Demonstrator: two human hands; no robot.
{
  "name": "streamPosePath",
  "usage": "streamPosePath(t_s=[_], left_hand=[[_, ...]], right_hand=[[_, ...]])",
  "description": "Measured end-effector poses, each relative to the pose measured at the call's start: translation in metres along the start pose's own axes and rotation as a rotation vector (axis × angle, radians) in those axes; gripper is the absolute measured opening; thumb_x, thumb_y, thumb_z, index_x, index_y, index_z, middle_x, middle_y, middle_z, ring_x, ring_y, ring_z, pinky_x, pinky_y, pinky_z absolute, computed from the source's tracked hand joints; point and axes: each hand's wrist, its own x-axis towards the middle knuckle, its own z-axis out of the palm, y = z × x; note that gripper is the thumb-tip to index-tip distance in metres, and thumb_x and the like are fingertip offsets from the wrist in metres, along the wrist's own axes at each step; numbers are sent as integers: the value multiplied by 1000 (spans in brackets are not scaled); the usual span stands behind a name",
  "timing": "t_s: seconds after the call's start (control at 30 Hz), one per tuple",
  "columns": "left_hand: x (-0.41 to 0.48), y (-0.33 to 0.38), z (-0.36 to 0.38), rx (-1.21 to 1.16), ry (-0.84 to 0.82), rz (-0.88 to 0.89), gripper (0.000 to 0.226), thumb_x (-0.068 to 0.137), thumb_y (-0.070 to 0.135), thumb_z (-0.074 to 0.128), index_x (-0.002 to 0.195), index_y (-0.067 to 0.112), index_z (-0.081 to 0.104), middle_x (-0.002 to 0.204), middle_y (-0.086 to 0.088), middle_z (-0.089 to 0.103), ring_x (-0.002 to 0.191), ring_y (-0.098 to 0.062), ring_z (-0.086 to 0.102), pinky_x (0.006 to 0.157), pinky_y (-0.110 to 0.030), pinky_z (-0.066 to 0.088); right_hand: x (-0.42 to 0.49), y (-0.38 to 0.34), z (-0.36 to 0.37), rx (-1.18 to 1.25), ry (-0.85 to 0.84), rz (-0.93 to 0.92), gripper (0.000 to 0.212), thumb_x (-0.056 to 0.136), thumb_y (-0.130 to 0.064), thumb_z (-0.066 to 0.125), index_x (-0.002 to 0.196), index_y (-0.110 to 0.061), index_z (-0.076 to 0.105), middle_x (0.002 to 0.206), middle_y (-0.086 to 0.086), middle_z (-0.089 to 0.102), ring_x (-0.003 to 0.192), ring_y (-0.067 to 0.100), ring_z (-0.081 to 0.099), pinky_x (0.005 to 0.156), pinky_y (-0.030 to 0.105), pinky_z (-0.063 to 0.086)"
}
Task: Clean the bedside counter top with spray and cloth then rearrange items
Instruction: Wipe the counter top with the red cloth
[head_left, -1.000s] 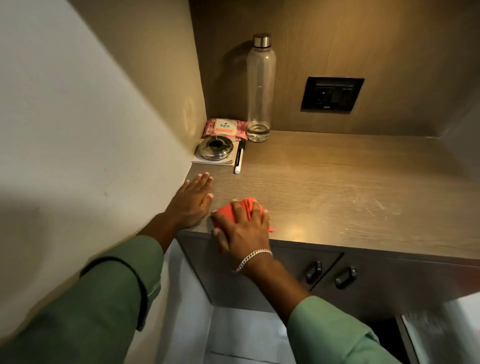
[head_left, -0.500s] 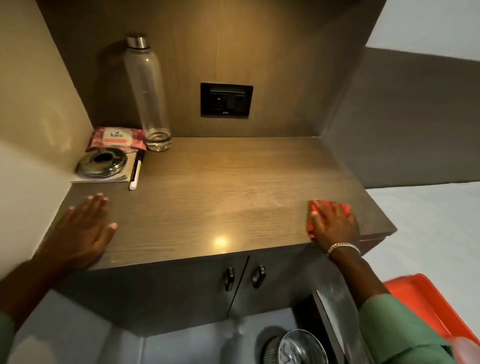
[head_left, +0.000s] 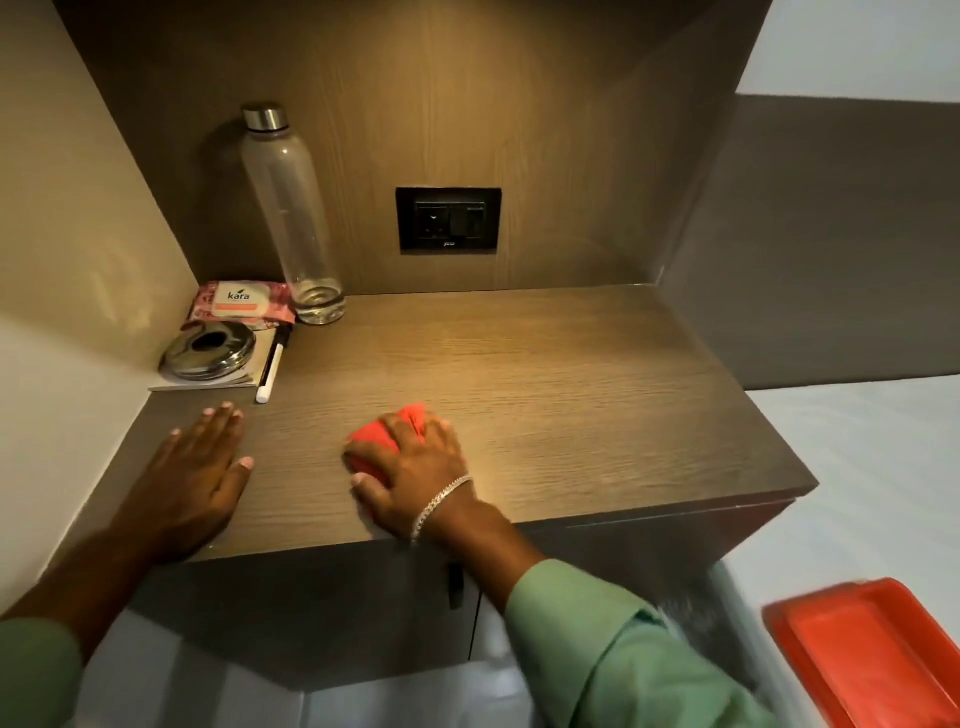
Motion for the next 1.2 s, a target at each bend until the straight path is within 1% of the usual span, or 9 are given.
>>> streamPosePath(t_s=[0.27,0.33,0.43,0.57,0.7,0.77,0.97,1.07,1.2], left_hand=[[10,122,-6,-328,102,138,62,95,51,28,142,11,40,150,-11,40,141,-24,31,116,-42,26],[17,195,-7,-499,131,171,48,95,47,37,115,12,63,119,-14,64,116,-29,55,96,-39,43],[24,299,-8,-682,-56,99,54,87,57,45,77,7,65,84,-20,68,85,-36,63,69,-35,44],[24,374,-4,-632,-201,-34,39,74,45,68,85,7,63,98,-18,69,90,-35,65,66,-32,46],[28,412,4,-922,-295,-102,15,68,15,73,66,11,58,75,-12,66,74,-28,64,65,-35,51],[19,438,9,-1151,-438,-65,13,73,1,70,67,7,61,68,-11,64,68,-26,61,65,-35,51],[-21,562,54,-1385,-633,136,13,77,-7,67,81,6,64,81,-18,68,69,-26,64,74,-36,56],[-38,628,103,-1282,-647,148,18,74,-2,73,83,8,62,88,-22,67,74,-29,63,76,-41,55],[-52,700,196,-1056,-587,150,22,68,8,80,82,12,63,91,-15,71,83,-32,67,80,-42,57]], right_hand=[[-73,152,-72,19,28,497,51,90,-65,34,139,-51,38,161,-2,27,148,38,13,119,58,11],[-92,153,-80,179,125,497,47,94,-56,44,138,-41,49,156,1,38,147,30,26,120,51,17],[-121,151,-83,267,449,587,45,86,-29,67,129,-17,61,136,12,59,129,30,51,110,41,37],[-140,146,-83,445,606,869,41,71,-31,81,106,-11,73,103,12,74,97,29,67,90,38,53],[-168,174,-90,773,714,982,42,69,-22,85,108,-9,73,84,5,71,76,18,67,85,35,58],[-193,194,-93,960,811,1017,41,71,-16,84,110,-8,72,87,6,72,73,14,65,80,24,58],[-292,274,-93,1667,1094,952,35,82,2,68,116,-7,64,92,17,72,76,29,67,72,39,57],[-349,330,-84,1690,1231,1074,37,79,11,66,110,-9,65,76,11,74,60,21,69,54,28,58],[-402,408,-48,1406,1255,1380,45,71,12,74,112,-5,65,80,13,68,58,18,64,57,30,56]])
